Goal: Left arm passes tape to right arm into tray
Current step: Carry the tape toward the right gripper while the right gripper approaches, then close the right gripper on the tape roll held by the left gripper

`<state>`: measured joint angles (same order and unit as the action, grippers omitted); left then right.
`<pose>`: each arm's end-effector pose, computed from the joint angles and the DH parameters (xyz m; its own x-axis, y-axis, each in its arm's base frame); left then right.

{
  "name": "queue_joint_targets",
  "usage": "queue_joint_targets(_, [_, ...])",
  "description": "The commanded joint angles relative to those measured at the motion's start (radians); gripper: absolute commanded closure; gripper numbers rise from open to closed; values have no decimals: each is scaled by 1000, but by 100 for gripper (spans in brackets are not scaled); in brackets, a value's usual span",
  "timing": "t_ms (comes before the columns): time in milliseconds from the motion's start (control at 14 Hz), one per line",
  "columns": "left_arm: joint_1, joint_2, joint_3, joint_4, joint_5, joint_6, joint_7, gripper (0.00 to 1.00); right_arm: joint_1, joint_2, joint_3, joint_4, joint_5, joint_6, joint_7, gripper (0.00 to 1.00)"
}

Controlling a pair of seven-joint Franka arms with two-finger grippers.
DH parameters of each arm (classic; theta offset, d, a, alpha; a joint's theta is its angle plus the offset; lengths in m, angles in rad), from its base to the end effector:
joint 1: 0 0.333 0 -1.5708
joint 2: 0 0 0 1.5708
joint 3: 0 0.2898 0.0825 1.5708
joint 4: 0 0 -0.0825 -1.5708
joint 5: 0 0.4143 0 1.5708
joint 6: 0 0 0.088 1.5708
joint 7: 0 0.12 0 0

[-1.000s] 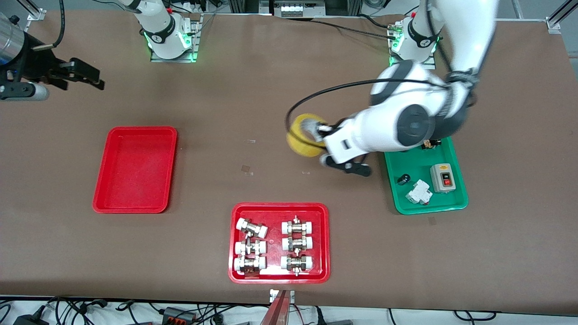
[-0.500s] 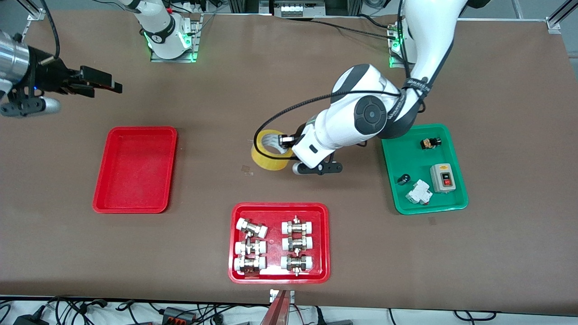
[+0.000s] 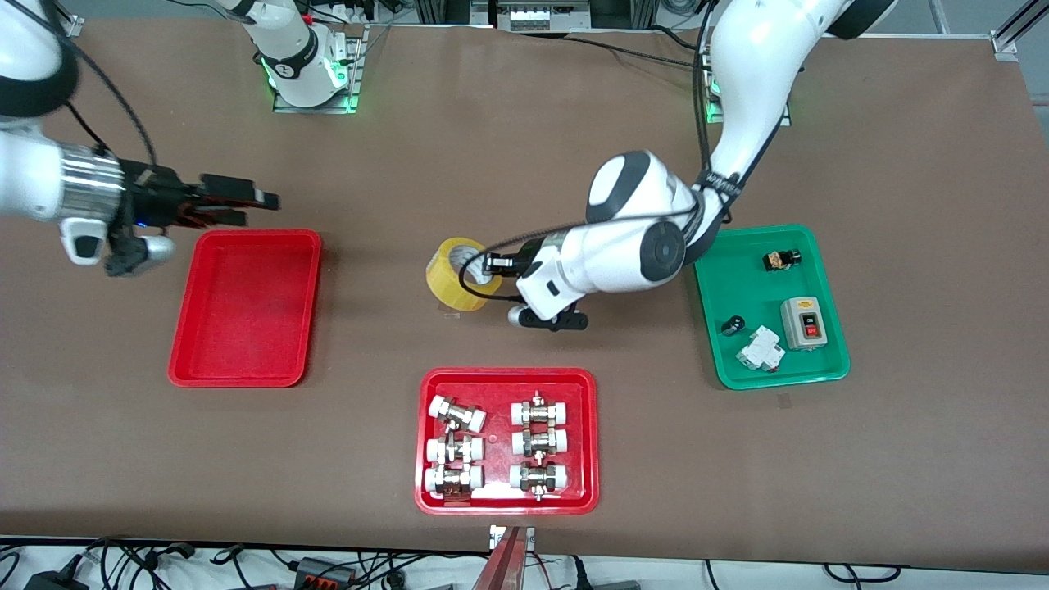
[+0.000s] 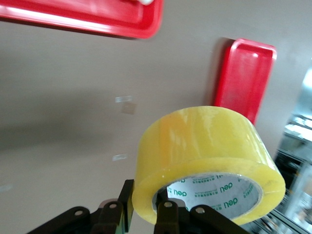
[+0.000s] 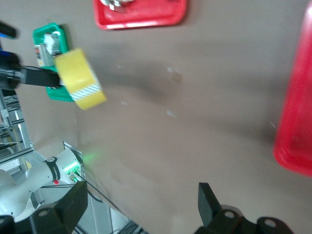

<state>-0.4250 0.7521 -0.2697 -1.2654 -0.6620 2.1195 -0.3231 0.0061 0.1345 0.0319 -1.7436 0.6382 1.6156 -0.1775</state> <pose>0.6037 -0.4847 0.3051 0.9646 -0.0585 -0.2570 0.1262 -0.7535 0.6452 0.5982 0.0912 0.4458 0.9747 0.1531 -0.1629 0.0226 -0.7924 -0.6096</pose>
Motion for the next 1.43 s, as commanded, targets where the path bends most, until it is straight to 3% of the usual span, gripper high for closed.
queue_joint_targets(0, [-53, 23, -3, 69, -48, -1, 45, 100, 50, 31, -1, -19, 85, 91, -62, 0])
queue_joint_targets(357, [-93, 26, -2, 93, -45, 0, 52, 100, 178, 128, -1, -17, 127, 262, -79, 0])
queue_joint_targets(1000, [-100, 35, 3, 81, -42, 27, 52, 100, 239, 119, -1, -34, 147, 259, -60, 0])
queue_joint_targets(1357, [-98, 35, 4, 81, -42, 27, 52, 100, 273, 132, 0, -69, 147, 335, -73, 0])
